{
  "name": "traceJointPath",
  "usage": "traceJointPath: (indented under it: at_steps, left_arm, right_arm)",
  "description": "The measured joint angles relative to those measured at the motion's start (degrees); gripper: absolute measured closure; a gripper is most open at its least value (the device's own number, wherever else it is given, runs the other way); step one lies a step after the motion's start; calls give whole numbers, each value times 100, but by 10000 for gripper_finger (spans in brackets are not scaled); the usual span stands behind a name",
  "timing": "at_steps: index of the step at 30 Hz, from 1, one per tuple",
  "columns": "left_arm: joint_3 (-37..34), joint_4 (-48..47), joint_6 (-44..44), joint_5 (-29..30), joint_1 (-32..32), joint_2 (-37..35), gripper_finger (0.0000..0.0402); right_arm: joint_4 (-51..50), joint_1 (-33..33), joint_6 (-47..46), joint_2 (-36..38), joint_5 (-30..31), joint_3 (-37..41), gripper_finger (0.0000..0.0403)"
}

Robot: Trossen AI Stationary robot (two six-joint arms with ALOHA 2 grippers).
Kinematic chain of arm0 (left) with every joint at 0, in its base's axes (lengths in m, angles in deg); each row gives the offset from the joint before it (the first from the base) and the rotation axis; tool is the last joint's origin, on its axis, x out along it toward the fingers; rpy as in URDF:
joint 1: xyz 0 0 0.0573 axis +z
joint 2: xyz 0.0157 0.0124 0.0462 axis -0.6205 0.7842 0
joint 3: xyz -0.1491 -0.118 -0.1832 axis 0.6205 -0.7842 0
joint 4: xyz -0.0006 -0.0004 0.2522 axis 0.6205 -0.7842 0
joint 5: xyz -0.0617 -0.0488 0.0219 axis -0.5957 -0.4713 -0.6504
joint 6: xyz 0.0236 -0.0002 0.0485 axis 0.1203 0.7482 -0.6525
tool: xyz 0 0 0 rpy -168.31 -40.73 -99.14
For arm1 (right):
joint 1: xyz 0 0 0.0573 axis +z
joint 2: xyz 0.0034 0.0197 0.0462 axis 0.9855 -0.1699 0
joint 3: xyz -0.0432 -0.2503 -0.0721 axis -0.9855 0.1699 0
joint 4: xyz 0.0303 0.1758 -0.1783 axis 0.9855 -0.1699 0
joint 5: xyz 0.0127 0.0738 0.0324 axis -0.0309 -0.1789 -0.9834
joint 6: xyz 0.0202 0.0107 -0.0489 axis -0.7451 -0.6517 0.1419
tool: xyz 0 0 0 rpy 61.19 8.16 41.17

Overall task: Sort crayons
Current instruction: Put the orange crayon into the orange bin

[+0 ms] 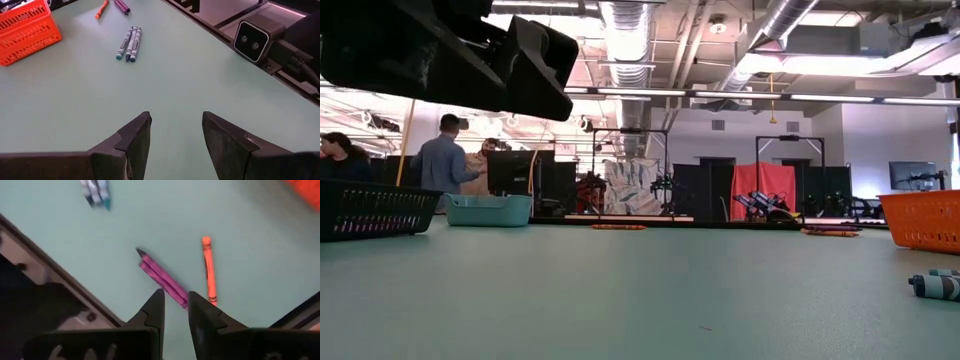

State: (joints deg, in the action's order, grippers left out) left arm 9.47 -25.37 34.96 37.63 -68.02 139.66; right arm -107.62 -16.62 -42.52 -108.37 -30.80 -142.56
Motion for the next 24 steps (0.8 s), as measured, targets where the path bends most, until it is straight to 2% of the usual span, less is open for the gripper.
traceJointPath:
  at_steps: [6, 11, 24]
  left_arm:
    - [0, 83, 13, 0, 2, 0, 233]
    - [0, 183, 15, 0, 0, 0, 233]
    - [0, 264, 68, 0, 0, 0, 233]
  right_arm:
    - [30, 6, 75, -639, -456, 2, 324]
    - [121, 6, 204, -968, -465, 4, 324]
    - [72, 8, 315, -989, -471, 391, 324]
